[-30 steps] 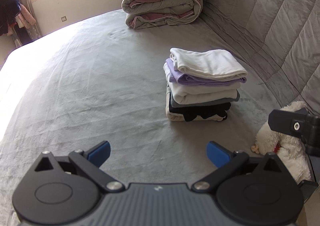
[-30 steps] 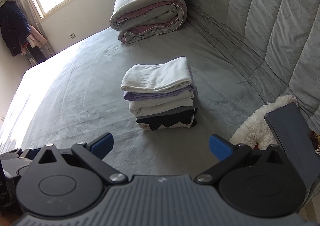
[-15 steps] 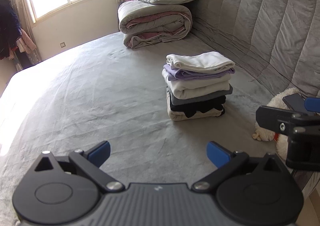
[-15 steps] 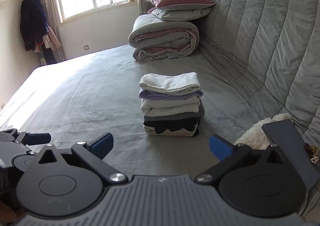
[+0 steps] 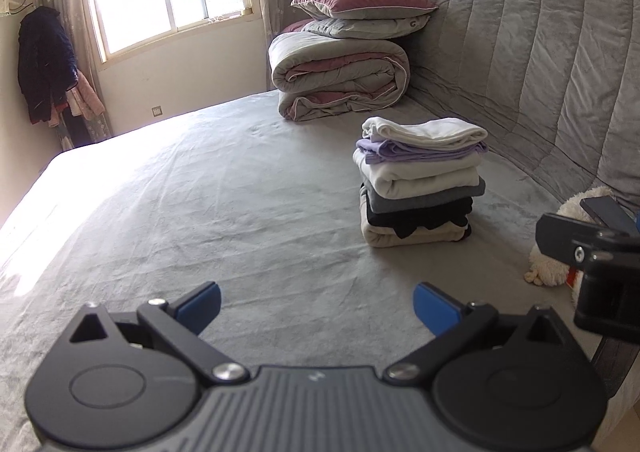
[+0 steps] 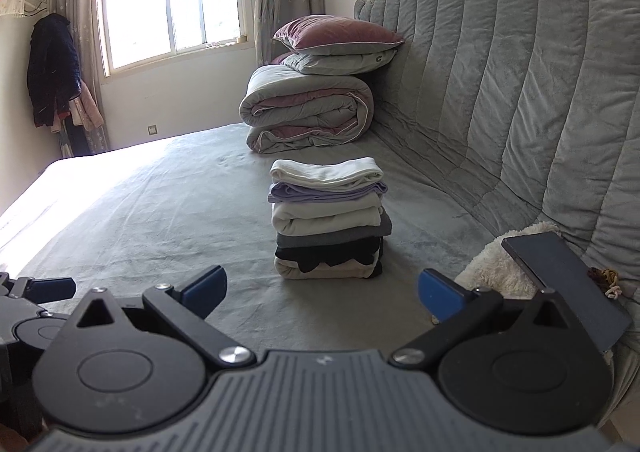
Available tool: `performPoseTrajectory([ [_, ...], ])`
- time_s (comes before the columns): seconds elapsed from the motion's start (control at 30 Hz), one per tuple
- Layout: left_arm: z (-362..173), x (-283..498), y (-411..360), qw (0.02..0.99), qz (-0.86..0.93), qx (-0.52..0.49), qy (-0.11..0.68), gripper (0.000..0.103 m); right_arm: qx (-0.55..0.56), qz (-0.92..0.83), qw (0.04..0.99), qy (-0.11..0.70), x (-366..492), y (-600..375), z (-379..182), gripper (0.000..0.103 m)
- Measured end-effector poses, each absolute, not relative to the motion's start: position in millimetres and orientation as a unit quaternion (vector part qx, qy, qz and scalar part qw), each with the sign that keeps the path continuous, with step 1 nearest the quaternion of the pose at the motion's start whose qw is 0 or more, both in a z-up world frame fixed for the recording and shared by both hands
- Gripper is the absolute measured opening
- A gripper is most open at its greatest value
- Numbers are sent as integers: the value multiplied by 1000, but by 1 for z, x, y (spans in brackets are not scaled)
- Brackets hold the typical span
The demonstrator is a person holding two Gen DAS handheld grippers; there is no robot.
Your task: Fold clothes
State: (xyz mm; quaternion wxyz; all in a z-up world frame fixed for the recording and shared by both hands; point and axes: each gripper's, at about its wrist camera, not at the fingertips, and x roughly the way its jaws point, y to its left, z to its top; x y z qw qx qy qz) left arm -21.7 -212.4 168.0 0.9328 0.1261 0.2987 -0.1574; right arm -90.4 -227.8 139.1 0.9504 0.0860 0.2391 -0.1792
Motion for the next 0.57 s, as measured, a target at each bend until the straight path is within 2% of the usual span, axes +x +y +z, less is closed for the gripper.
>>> performPoseTrajectory([
  [0.57, 167, -28, -189, 934, -163, 115, 297, 102, 98, -180, 952, 227, -103, -202, 132, 103],
])
